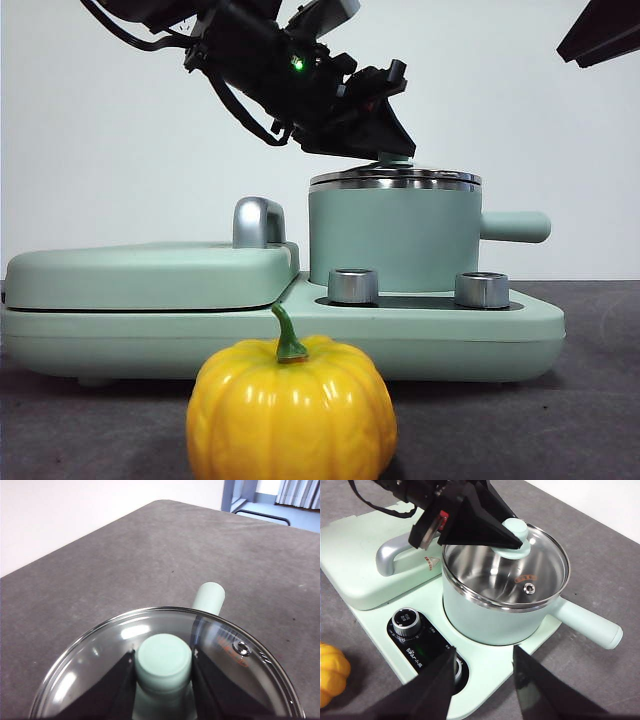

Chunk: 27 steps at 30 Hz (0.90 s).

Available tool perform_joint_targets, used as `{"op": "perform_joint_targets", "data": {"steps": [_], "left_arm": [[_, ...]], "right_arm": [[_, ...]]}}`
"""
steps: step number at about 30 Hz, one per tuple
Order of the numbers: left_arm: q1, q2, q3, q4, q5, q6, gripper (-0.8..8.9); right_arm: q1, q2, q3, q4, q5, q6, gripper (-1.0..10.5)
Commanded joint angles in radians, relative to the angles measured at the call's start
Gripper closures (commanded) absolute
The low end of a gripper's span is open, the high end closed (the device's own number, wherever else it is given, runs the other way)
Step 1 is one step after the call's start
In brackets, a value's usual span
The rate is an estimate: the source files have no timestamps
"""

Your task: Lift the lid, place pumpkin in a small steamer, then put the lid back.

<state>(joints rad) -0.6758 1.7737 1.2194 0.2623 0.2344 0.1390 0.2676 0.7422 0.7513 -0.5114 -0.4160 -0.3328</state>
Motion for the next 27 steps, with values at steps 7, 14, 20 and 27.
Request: {"op": "perform_joint_targets", "data": {"steps": [7,14,20,27], "left_arm": [[-0.014,-0.013,0.024,0.064,-0.029,0.006,8.05],[-0.013,-0.066,0.025,0.047,-0.089,0.005,8.05],[-0.007,-0.145,0.025,-0.056,-0.112,-0.019,8.05],[0.029,-0.277,0.025,-0.256,-0.113,-0.11,8.04]], "right_arm": [[0.004,0.008,0.016,0.008,-0.003,0.011,7.7],[0.004,0.008,0.016,0.008,-0.003,0.011,7.7],[0.004,0.008,0.016,0.008,-0.003,0.011,7.7],[0.019,0.008,0.016,0.008,-0.014,0.011,7.7]]}}
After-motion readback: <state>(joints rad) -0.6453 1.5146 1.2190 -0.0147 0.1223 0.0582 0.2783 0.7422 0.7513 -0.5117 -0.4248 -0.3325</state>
